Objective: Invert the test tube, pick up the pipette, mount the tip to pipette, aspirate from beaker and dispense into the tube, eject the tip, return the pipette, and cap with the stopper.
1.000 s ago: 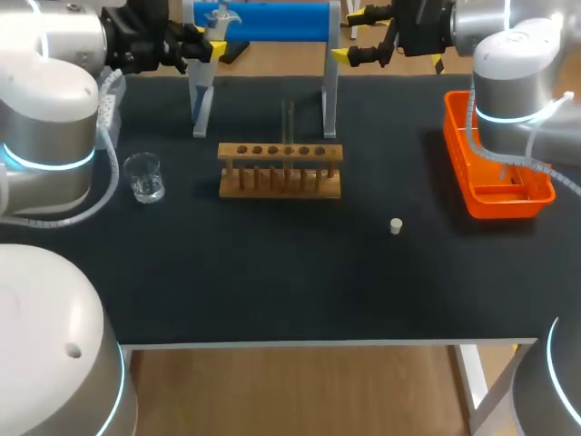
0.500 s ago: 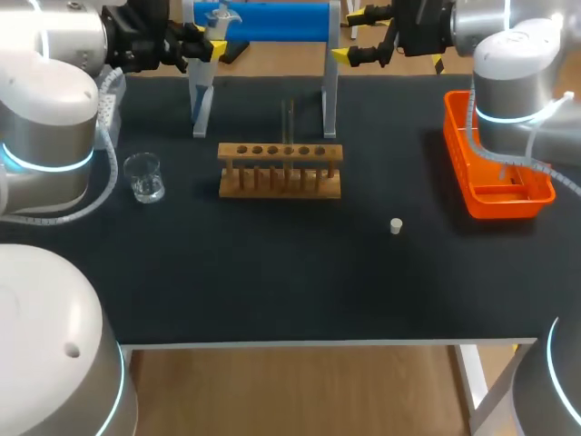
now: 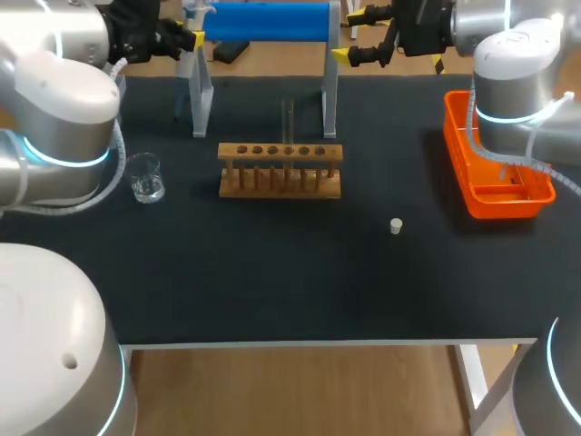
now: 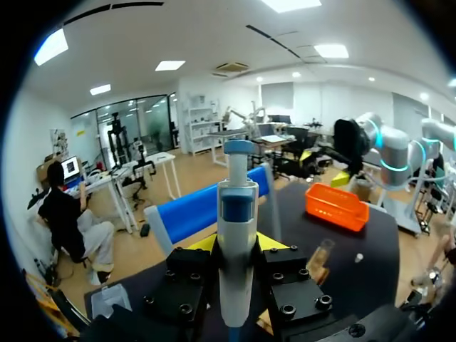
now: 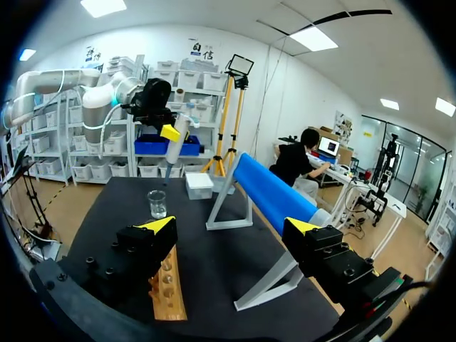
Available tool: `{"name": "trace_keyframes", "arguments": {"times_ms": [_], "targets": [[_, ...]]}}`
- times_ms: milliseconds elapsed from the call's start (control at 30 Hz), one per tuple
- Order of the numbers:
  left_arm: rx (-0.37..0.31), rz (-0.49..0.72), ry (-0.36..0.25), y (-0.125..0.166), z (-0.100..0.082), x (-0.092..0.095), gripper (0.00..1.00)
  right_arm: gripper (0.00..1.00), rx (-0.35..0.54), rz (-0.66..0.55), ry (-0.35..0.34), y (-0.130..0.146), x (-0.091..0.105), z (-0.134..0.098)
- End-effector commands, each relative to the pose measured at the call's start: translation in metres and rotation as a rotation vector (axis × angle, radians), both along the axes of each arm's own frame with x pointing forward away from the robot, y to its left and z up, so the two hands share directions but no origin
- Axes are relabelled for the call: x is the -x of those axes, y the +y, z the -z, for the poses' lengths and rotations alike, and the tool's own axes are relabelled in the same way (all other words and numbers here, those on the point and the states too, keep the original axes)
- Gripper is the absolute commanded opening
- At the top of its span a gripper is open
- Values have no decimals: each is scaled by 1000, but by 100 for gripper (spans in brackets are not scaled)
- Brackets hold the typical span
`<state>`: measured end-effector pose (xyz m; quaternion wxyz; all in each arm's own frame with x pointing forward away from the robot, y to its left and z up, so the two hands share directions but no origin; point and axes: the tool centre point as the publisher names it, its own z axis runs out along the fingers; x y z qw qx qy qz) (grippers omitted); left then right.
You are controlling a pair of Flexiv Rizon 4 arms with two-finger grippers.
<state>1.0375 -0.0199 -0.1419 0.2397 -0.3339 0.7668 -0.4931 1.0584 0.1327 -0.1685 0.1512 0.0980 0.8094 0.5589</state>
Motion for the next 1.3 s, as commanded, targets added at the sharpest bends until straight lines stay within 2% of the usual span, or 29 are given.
{"name": "trace_keyframes", "arguments": {"times_ms": [33,333,733,933,1167,1300], "targets": [[-28,-111,6,-14,5,-13,0,100,1,-3,2,-1,-1,0],[-25,-234,10,-8,12,-31,0,100,1,-3,2,-1,-1,0],[-13,-335,-9,-8,10,-55,0,100,1,-3,2,-1,-1,0],[-8,-407,7,-11,15,-68,0,100,1,-3,2,-1,-1,0],[23,-470,-4,-13,20,-76,0,100,1,-3,2,-1,-1,0],[13,-486,0,-15,22,-81,0,100,1,-3,2,-1,-1,0]]}}
